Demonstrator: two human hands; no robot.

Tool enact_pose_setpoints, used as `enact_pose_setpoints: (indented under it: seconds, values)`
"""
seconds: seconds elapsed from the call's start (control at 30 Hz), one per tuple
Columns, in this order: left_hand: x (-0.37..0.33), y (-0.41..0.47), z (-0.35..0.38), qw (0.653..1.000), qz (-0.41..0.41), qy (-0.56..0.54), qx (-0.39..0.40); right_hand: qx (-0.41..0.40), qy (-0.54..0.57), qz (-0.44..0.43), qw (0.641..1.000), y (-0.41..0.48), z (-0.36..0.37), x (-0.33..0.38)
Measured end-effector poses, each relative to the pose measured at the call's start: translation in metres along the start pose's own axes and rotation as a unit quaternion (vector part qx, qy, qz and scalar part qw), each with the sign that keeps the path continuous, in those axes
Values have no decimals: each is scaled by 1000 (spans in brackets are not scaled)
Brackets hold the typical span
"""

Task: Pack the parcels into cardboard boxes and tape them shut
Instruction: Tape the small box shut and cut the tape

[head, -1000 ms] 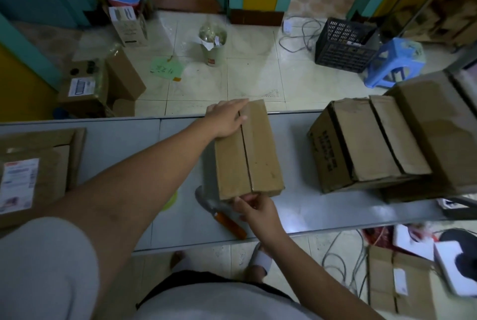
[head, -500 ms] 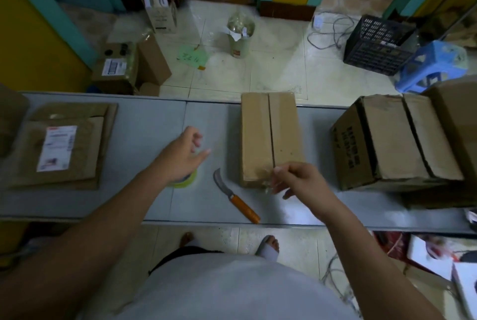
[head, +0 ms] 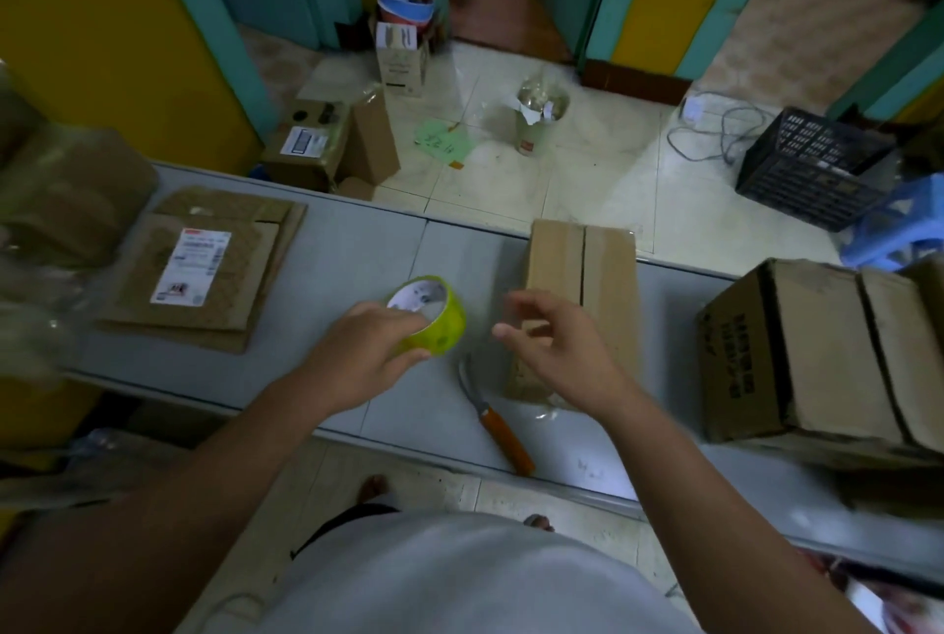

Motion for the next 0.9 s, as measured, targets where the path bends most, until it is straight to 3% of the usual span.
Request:
enact_pose_setpoints:
  seconds: [0.13,0.33,0.5,0.67,0.9]
  values:
    - [-47,13,-26,996,71,-40,-27,51,18,-61,997,10,13,27]
    - [-55,21,-24,995,85,-54,-29,-52,87,-41,994,12,-14,18]
    - [-61,27,-19,991,109,-80,21,-61,139,-10,988,6,-31,4]
    - [-72,39,-14,971,47,-216,93,-17,138,37,990,-4,-42,-13]
    - [-36,68,-5,985,-78,-141,55,11,296,127,947,-33,-86,-22]
Point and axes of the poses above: each hand's wrist, its own y-axis towards the middle knuckle, its own z-axis out of the palm, x = y × z, the point moved 7 cm from there along y, towards the middle knuckle, and after that the axes turned 5 degrees about -x, right-handed, at the moved point
